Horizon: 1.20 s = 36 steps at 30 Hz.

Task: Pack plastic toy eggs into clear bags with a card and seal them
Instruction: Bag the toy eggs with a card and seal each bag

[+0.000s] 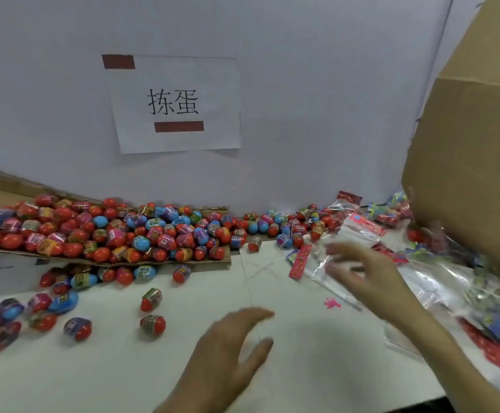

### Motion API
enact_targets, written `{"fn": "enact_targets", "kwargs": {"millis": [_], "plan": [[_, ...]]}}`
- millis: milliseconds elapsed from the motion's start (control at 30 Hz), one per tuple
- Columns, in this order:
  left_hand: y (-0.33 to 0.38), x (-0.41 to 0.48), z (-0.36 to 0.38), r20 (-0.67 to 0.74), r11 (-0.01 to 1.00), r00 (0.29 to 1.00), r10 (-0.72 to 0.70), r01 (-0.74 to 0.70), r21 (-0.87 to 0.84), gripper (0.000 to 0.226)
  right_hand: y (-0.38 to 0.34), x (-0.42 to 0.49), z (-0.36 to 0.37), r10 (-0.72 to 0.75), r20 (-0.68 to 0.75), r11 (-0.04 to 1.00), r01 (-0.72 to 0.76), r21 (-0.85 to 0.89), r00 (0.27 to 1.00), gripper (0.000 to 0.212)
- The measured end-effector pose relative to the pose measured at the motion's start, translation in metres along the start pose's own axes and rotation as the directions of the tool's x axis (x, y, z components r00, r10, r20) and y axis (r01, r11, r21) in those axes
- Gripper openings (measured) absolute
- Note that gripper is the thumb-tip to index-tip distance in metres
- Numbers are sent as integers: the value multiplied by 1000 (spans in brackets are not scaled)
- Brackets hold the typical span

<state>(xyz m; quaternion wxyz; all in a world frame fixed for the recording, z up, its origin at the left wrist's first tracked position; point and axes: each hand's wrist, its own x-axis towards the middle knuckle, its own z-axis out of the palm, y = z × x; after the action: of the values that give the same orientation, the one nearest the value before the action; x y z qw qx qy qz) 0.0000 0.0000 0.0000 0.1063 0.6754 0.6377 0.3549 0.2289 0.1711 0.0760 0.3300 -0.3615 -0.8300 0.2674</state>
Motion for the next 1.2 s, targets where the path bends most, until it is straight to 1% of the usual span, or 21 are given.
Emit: {"fn": "enact_targets", "kwargs": {"millis": [67, 133, 167, 233, 300, 367, 433, 500, 567, 600, 667, 733, 800, 867, 933, 1000, 1033, 1100, 1133, 1167, 1200], "plan": [[-7, 25, 5, 131, 991, 985, -112, 102, 85, 54, 22, 39, 3, 163, -98, 967, -179, -184, 982, 62], [-12, 44, 11, 161, 973, 972, -173, 143, 183, 63, 41, 73, 4, 331, -7, 889, -315, -333, 943, 86], [-18, 47, 16, 165, 971, 970, -177, 144, 193, 65, 53, 83, 9, 375, 50, 866, -330, -376, 926, 89], [-28, 43, 24, 160, 969, 970, -183, 151, 195, 65, 69, 90, 17, 408, 130, 833, -310, -458, 904, 76], [-37, 40, 29, 156, 966, 968, -196, 162, 203, 64, 75, 95, 21, 345, 146, 827, -227, -514, 927, 48], [-41, 40, 31, 141, 970, 974, -177, 148, 194, 60, 67, 97, 24, 245, 112, 893, -179, -413, 963, 33], [-38, 41, 28, 114, 982, 980, -162, 148, 119, 49, 48, 91, 30, 81, 4, 961, -77, -264, 997, 34], [-33, 44, 19, 95, 965, 973, -210, 221, -139, 28, 22, 82, 34, -153, -182, 967, 110, -229, 971, 41], [-21, 49, 7, 162, 798, 943, -292, 333, -501, 25, -4, 70, 44, -395, -315, 907, 313, -281, 863, 49], [-15, 53, 0, 226, 687, 923, -311, 382, -618, 37, -15, 62, 52, -494, -343, 862, 398, -315, 799, 50], [-8, 59, -7, 373, 481, 880, -295, 474, -738, 62, -33, 46, 73, -650, -325, 755, 536, -376, 687, 43], [-2, 60, -12, 414, 310, 884, -216, 464, -830, 80, -41, 31, 92, -744, -228, 655, 620, -432, 628, 23], [2, 59, -16, 345, 207, 910, -230, 393, -896, 79, -41, 19, 109, -758, -119, 617, 647, -449, 641, 15], [3, 61, -22, 252, 140, 910, -330, 311, -940, 61, -38, 12, 120, -717, -35, 641, 639, -425, 696, 16], [-1, 62, -25, 161, 149, 903, -397, 237, -960, 48, -37, 6, 124, -686, -20, 675, 627, -389, 727, 17], [-8, 62, -27, 95, 160, 885, -456, 186, -969, 38, -35, 3, 127, -639, -119, 749, 580, -319, 760, 20], [-10, 61, -29, 77, 138, 875, -478, 161, -977, 37, -36, 3, 126, -567, -198, 818, 519, -248, 800, 25], [-13, 62, -32, 52, 86, 852, -522, 113, -990, 38, -43, 7, 121, -248, -300, 960, 275, 49, 921, 49], [-13, 62, -33, 45, 69, 841, -539, 97, -993, 38, -49, 11, 118, -27, -269, 962, 98, 256, 963, 65], [-14, 63, -34, 41, 58, 835, -548, 87, -994, 38, -53, 17, 115, 182, -173, 897, -91, 432, 968, 80], [-15, 63, -33, 39, 55, 837, -547, 82, -995, 38, -55, 22, 115, 340, -53, 804, -261, 535, 939, 89]]}}
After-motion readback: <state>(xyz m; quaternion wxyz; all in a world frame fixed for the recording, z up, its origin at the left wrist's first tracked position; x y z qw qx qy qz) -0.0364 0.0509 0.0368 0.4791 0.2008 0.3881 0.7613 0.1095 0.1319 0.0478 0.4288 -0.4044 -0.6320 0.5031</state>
